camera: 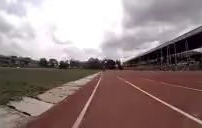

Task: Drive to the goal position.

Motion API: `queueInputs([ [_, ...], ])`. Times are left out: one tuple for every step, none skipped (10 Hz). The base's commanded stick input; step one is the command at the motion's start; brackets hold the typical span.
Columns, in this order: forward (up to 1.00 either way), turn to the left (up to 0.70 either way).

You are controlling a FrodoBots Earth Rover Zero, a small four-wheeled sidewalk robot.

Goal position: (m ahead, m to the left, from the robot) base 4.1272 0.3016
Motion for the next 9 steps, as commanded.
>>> queueInputs([
  [0.6,-0.02],
  [0.6,-0.02],
  [0.6,-0.02],
  [0.6,-0.02],
  [0.6,-0.02],
  [0.6,-0.02],
  [0.6,-0.02],
  [0.6,-0.02],
  [0.6,-0.02],
])
